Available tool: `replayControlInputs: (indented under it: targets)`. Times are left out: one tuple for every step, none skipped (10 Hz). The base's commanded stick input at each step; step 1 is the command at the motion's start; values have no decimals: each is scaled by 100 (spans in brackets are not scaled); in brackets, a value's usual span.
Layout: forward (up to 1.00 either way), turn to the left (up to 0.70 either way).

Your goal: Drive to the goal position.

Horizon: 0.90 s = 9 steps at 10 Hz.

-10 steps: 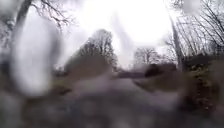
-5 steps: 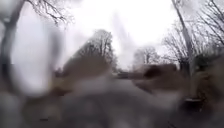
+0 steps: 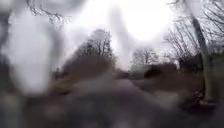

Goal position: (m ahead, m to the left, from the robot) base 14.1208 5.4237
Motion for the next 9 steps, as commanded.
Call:
replayControlInputs:
  targets:
    - [85,0]
    - [85,0]
    - [85,0]
    - [85,0]
    - [85,0]
    - [85,0]
    - [85,0]
    - [85,0]
    - [85,0]
